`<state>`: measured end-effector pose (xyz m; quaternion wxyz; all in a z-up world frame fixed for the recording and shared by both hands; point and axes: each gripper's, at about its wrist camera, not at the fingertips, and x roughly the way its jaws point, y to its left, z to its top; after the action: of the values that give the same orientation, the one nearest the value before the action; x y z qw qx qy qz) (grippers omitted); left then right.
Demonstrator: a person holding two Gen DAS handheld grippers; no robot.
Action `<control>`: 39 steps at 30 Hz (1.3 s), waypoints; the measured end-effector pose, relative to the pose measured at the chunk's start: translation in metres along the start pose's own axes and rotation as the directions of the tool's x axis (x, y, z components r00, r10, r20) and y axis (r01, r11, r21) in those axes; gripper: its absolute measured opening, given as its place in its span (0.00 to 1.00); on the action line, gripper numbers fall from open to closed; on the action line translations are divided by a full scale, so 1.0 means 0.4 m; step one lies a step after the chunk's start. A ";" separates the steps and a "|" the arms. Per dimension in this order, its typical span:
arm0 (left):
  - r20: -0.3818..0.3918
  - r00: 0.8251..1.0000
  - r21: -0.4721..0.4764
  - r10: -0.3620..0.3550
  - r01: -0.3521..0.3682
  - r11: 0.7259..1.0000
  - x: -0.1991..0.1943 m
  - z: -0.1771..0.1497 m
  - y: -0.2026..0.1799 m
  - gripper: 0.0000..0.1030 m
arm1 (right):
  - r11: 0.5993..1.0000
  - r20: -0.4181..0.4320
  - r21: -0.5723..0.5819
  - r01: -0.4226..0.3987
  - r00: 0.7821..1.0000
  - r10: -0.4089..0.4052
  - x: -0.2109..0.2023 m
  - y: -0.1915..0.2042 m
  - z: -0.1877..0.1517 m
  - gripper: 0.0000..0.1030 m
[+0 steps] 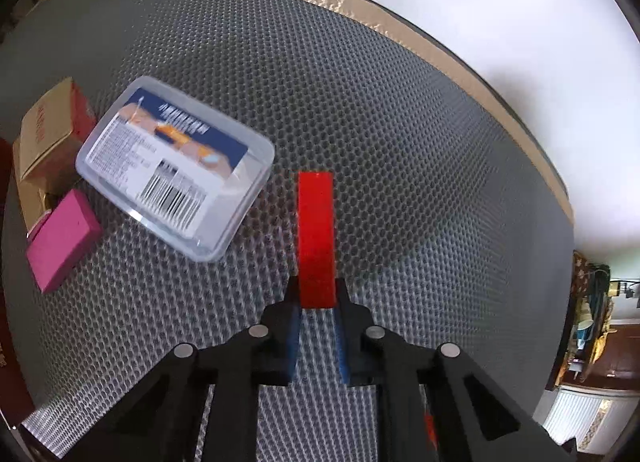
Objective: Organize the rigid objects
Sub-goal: 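Grasp the red bar with the left tool while right tool holds red case, then carry the red bar into the gold tin and open the left tool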
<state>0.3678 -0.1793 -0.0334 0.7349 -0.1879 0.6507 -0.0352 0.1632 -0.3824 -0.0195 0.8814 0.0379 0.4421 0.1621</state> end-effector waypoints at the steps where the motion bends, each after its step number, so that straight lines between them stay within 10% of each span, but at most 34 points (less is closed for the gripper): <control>1: 0.001 1.000 0.004 -0.022 0.022 1.000 -0.009 -0.013 0.004 0.14 | 1.000 -0.001 -0.002 0.004 1.000 -0.004 0.002 0.000 0.002 0.50; 14: 0.167 0.983 0.107 -0.078 0.060 0.992 -0.293 -0.240 0.192 0.14 | 0.998 -0.022 -0.024 0.066 0.998 -0.066 0.036 0.041 0.007 0.50; 21: 0.253 0.965 -0.034 0.071 -0.064 0.997 -0.462 -0.346 0.473 0.14 | 0.995 -0.027 -0.039 0.088 0.996 -0.089 0.056 0.059 0.011 0.51; 39: 0.249 0.935 -0.212 0.253 -0.202 0.956 -0.424 -0.320 0.791 0.15 | 0.985 -0.042 -0.088 0.147 0.988 -0.151 0.077 0.074 0.011 0.51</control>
<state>0.1571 0.1346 0.0143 0.7962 -0.1809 0.5609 0.1366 0.1765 -0.3441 -0.0342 0.8810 -0.0365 0.4576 0.1150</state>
